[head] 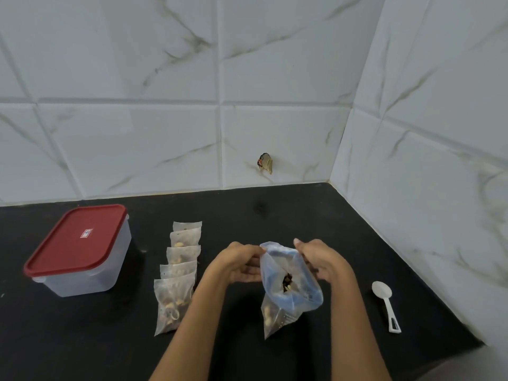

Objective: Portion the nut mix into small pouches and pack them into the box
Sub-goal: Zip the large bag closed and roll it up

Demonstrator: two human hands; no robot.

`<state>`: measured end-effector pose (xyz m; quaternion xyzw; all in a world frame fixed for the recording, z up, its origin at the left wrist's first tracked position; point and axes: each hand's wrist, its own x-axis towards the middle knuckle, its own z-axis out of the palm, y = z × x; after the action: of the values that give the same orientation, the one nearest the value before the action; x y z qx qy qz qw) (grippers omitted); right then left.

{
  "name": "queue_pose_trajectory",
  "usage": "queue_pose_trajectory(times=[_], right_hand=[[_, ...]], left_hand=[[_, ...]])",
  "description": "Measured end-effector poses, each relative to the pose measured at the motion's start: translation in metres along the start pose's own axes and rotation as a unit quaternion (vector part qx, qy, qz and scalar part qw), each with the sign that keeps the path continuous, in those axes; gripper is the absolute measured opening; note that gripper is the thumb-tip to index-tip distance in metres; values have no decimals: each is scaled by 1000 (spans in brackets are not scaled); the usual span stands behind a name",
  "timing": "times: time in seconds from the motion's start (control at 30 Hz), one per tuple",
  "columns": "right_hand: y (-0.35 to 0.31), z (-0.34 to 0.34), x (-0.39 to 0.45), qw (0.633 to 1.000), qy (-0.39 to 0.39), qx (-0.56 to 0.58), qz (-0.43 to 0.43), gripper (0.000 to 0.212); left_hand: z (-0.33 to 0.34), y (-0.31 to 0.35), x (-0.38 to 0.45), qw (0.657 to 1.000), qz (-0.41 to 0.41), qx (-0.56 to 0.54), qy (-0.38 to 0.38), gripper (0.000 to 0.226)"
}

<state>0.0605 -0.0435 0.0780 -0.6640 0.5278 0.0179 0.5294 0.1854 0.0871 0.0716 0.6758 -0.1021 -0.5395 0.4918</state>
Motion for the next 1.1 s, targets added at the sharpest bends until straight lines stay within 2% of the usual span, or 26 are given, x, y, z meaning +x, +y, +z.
queue_pose_trajectory(times=[0.07, 0.17, 0.23, 0.37, 0.43, 0.5, 0.57, 0.63, 0.7, 0.77, 0.83, 0.9, 1.0, 1.1], right_hand=[[-4, -4, -1, 999, -26, 19, -9, 33], [-10, -11, -2, 996, -55, 67, -28, 22], [-14, -11, -2, 996, -44, 71, -33, 23], [-17, -5, -1, 994, 5, 75, -81, 13], [-17, 2, 2, 985, 73, 55, -143, 6], [-18, 12, 5, 968, 176, 9, -180, 6], [-22, 24, 3, 936, 277, -64, -205, 10], [-25, 33, 3, 914, 303, -103, -248, 10], [-24, 33, 5, 921, 268, -86, -269, 11], [-21, 23, 5, 946, 191, -1, -261, 19], [-15, 12, 1, 963, 121, 81, -229, 32], [-4, 3, -2, 979, 93, 78, -164, 38], [15, -8, -12, 997, -8, 64, -36, 30], [25, -15, -22, 988, -110, 104, -13, 20]], left_hand=[[-1, 1, 5, 999, 7, -41, -16, 21], [-2, 1, 14, 989, -18, -134, -59, 38], [-1, -1, 19, 980, -31, -182, -80, 42], [0, -2, 21, 980, -9, -183, -72, 37], [5, -1, 23, 990, 21, -139, -10, 23], [14, 0, 26, 990, 88, -12, 108, 9], [20, -1, 28, 949, 167, 161, 214, 12], [23, -2, 27, 909, 212, 250, 259, 17], [21, -2, 27, 917, 215, 239, 236, 23], [15, -3, 27, 940, 209, 189, 191, 28], [10, -3, 25, 956, 211, 131, 153, 29], [7, -2, 21, 968, 195, 89, 131, 28], [2, -2, 12, 982, 145, 40, 112, 27], [-4, -9, 7, 992, 75, 35, 92, 30]])
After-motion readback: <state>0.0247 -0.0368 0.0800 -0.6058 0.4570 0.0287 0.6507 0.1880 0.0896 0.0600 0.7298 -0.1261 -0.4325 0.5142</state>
